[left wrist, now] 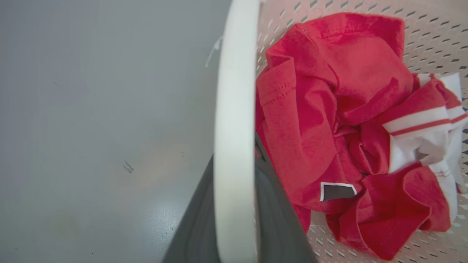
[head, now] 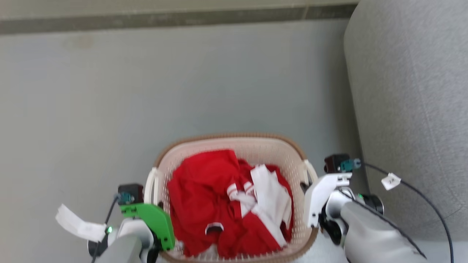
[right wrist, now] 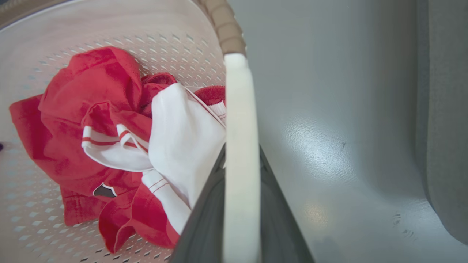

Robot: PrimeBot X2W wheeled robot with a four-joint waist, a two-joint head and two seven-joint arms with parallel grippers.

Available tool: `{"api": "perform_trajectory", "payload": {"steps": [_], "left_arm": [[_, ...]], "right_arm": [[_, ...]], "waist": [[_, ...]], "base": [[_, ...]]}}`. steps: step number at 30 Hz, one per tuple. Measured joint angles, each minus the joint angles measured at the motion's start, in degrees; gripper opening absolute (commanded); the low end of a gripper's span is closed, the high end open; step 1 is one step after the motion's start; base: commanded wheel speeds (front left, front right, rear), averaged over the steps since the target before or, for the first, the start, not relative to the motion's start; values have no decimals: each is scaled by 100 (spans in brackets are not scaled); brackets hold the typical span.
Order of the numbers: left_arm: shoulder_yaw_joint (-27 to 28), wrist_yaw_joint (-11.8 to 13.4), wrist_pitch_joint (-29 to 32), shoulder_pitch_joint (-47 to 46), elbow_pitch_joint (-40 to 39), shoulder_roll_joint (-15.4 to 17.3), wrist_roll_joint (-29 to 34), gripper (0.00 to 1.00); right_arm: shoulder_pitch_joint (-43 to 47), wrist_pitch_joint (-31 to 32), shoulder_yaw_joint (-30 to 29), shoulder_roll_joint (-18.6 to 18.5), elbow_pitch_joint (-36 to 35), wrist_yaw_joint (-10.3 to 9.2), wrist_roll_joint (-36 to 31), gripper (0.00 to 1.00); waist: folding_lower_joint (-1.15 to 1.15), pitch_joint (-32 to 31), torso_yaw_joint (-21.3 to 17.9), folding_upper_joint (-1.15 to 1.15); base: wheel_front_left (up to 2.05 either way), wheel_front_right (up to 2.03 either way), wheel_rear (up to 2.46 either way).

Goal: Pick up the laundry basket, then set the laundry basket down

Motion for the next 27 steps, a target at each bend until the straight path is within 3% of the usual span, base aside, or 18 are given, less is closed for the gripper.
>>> {"api": "perform_trajectory", "payload": {"steps": [14,27], "left_arm": [[-253,-22,180,659,37,14,-151,0],[-424,18,205,741,-58,45,-360,0]], "right_arm": [[687,261,412,-9,-137,-204,345,0],[690,313,642,-59,-209,-347,546,0]], "waist": [[0,-1058,-6,0],[0,-1372,-1,0]], "base": [[0,0,0],[0,0,0]]}}
